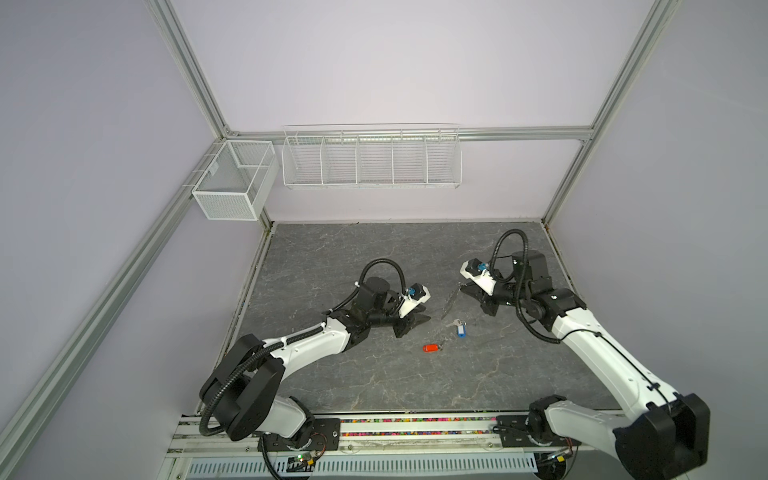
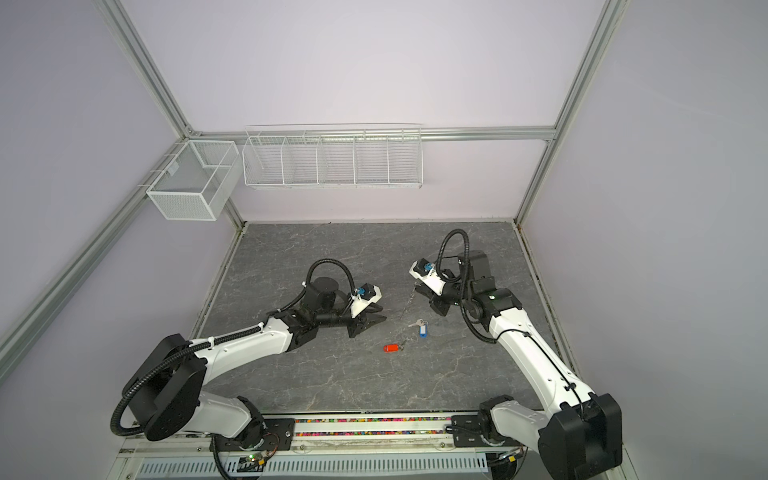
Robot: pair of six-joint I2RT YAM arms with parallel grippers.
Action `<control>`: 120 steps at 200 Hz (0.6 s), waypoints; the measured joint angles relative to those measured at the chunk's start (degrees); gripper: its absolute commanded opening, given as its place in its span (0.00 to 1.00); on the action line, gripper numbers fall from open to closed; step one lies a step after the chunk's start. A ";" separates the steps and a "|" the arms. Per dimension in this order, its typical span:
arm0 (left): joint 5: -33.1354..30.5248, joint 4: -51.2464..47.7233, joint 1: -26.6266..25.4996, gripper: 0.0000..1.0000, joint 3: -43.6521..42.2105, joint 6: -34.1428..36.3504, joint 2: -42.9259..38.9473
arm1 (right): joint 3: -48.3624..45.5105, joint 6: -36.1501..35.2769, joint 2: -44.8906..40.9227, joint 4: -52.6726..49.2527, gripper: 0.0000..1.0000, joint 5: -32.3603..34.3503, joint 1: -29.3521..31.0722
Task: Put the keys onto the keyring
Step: 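Lower the left gripper onto the red-tagged key and grasp its tag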
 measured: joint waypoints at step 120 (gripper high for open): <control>-0.57 -14.82 -4.22 0.19 7.43 31.76 13.16 | -3.02 4.66 -10.95 -5.11 0.07 7.21 -2.64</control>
